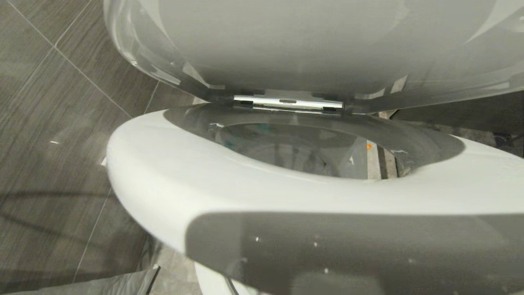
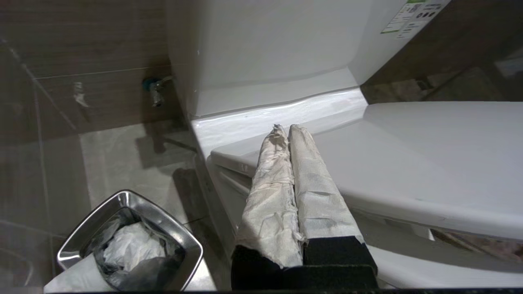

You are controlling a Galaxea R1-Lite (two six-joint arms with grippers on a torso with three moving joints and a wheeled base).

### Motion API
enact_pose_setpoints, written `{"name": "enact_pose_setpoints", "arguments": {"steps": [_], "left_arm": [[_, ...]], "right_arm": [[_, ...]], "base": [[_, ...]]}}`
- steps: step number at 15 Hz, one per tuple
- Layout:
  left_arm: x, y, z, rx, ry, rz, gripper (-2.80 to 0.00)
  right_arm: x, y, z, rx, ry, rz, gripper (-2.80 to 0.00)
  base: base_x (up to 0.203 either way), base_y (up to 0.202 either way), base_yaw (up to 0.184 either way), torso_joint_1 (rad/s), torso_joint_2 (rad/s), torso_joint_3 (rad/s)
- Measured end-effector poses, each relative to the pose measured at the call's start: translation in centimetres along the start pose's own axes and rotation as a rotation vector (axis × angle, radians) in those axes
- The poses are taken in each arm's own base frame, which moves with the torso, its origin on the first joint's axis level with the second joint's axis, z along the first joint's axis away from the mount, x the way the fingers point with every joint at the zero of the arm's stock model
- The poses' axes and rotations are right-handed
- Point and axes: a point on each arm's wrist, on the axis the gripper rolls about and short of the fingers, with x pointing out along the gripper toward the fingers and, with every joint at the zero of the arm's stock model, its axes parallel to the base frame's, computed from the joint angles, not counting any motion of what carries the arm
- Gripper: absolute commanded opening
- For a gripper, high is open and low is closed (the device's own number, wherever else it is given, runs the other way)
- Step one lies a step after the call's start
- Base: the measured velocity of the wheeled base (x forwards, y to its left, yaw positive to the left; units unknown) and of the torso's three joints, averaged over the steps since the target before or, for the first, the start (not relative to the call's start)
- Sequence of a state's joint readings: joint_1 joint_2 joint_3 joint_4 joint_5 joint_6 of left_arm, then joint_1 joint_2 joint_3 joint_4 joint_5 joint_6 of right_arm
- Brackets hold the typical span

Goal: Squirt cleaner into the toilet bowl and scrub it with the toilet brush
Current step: Close the toilet lid

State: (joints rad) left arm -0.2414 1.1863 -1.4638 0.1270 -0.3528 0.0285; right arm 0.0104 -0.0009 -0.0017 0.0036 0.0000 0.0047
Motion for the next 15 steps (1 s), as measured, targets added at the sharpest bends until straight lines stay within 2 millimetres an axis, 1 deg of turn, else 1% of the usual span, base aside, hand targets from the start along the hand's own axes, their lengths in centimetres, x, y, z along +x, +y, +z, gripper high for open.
{"name": "enact_pose_setpoints", "arguments": {"steps": [4,15], "left_arm": [[-0.4,0.15,0.44,0.009,-0.014,0.046,-2.8],[-0.76,0.0,0.45,0.01,-0.013,0.044,-2.8]], "right_arm": [[0.0,0.0,0.0,0.0,0.0,0.0,-2.8],[0.0,0.0,0.0,0.0,0.0,0.0,-2.8]], "base": [[0.0,0.0,0.0,0.003,0.0,0.086],[0.0,0.0,0.0,0.0,0.0,0.199]]}}
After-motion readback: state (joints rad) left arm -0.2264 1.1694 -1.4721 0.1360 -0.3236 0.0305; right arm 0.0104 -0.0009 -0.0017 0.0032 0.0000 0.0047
